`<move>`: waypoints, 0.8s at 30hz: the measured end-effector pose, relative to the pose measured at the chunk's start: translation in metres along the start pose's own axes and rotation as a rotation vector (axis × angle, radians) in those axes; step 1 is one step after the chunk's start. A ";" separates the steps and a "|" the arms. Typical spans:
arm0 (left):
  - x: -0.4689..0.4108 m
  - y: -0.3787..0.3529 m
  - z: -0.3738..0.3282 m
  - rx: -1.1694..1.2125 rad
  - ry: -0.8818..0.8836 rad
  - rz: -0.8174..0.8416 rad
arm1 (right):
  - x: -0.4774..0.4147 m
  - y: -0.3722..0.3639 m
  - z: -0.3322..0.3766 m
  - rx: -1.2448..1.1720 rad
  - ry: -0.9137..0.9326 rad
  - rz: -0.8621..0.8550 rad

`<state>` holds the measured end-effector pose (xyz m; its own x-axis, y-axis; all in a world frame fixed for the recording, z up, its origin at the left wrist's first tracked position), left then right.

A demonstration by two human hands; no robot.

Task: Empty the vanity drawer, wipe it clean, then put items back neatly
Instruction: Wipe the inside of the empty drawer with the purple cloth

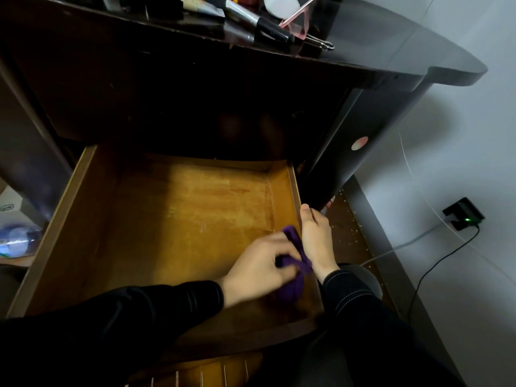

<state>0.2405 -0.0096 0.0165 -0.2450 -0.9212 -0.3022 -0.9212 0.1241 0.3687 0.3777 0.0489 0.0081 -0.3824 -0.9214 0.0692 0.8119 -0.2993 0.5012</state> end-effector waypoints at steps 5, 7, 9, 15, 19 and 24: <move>-0.030 0.007 0.020 -0.019 0.196 -0.171 | 0.001 0.001 0.001 -0.004 0.012 -0.002; -0.014 0.000 0.020 0.023 0.197 -0.050 | 0.001 0.000 0.001 -0.003 0.015 0.019; 0.009 -0.014 0.015 0.057 0.176 0.197 | 0.000 -0.001 0.001 -0.005 0.005 0.026; 0.028 -0.027 0.010 0.082 0.093 0.408 | 0.000 -0.001 0.000 -0.017 -0.010 0.030; 0.027 -0.028 0.027 -0.214 0.016 0.396 | 0.000 -0.001 0.000 -0.012 -0.011 0.037; -0.001 -0.020 0.048 -0.476 -0.035 0.333 | -0.001 -0.001 0.000 -0.007 -0.004 0.028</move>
<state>0.2451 0.0064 -0.0326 -0.5157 -0.8471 -0.1280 -0.5577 0.2185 0.8008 0.3771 0.0499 0.0079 -0.3611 -0.9285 0.0867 0.8255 -0.2750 0.4929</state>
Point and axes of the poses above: each hand's wrist, its own x-axis away from the middle knuckle, its own y-axis out of the back of the hand, z = x × y, the point moved 5 cm from there along -x, towards the middle knuckle, and after that the axes turned 9 degrees about -z, right-handed, at the moved point
